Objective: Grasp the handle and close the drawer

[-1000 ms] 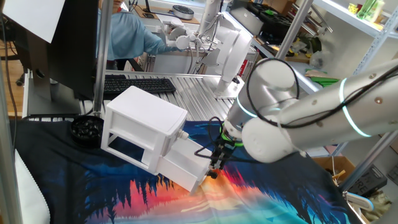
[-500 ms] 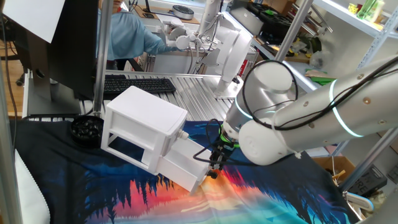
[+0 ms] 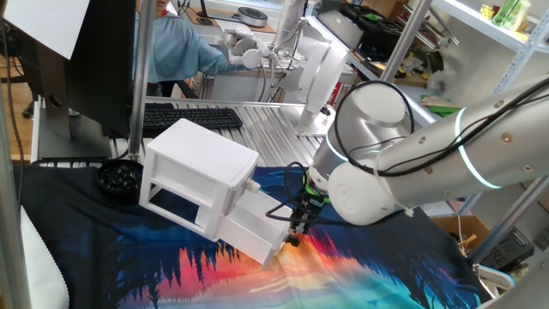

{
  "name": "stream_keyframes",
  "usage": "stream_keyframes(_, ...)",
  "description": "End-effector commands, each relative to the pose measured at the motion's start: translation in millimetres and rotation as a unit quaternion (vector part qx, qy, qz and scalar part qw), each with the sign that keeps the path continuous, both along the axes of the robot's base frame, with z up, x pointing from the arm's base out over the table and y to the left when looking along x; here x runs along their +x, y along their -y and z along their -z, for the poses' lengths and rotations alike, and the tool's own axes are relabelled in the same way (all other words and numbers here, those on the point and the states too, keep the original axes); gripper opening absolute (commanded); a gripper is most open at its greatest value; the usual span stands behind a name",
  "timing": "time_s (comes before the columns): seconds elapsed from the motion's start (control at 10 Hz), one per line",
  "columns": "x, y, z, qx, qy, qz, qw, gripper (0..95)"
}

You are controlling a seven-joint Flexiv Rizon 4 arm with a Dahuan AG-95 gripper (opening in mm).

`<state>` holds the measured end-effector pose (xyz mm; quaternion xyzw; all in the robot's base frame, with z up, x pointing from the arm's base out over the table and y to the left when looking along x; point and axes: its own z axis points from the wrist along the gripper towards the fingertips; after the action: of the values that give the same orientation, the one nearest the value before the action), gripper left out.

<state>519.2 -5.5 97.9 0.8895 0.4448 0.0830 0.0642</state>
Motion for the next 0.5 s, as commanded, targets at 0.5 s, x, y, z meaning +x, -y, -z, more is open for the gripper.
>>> stream_keyframes(0.5,2.2,-0.3,1.8,-0.002,-0.007,0.002,1.0,0.0)
